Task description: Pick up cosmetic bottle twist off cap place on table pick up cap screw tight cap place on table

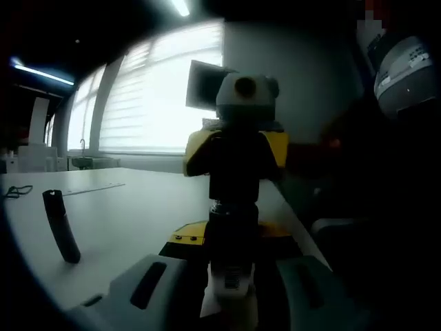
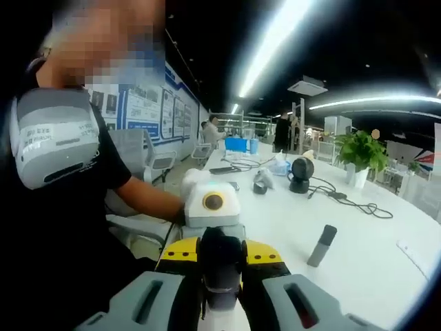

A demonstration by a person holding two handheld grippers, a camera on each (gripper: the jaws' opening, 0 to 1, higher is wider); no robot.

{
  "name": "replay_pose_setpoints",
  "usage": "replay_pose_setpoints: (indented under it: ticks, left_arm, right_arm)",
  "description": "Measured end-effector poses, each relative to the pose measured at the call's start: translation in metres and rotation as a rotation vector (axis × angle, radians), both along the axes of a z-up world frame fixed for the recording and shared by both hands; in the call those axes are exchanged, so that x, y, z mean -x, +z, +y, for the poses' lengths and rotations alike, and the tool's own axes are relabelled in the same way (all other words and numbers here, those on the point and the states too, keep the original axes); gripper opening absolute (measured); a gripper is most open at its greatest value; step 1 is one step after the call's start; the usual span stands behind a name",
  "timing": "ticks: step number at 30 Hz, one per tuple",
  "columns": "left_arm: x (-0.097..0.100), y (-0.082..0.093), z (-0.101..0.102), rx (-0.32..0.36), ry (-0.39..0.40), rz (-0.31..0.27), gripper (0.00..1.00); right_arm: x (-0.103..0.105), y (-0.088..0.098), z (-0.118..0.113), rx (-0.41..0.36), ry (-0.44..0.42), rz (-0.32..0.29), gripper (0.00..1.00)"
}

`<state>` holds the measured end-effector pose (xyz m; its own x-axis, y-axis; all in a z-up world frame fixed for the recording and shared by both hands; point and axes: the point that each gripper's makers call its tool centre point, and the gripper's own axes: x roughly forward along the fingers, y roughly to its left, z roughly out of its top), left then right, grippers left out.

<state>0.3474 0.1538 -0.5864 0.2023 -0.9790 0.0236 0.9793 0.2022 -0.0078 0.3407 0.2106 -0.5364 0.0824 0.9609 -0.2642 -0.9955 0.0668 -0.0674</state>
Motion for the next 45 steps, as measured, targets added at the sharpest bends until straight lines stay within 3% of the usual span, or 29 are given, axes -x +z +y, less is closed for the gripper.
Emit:
replay_pose_setpoints:
  ticks: [26,36,45]
  left_arm:
    - [0.007,0.0,-0.001,-0.002,0.002,0.0,0.15]
    - [0.006,0.0,-0.002,-0.004,0.001,-0.002,0.15]
    - [0.005,0.0,-0.002,-0.006,0.001,-0.004,0.15]
  right_arm:
    - [-0.009,0.0,-0.008,-0.077,-0.373,0.041,0.16]
    - [-0.009,0.002,-0.01,-0.083,-0.54,-0.015,0.16]
    - [-0.012,0.002,-0.015,-0.103,-0.691,-0.025,0.16]
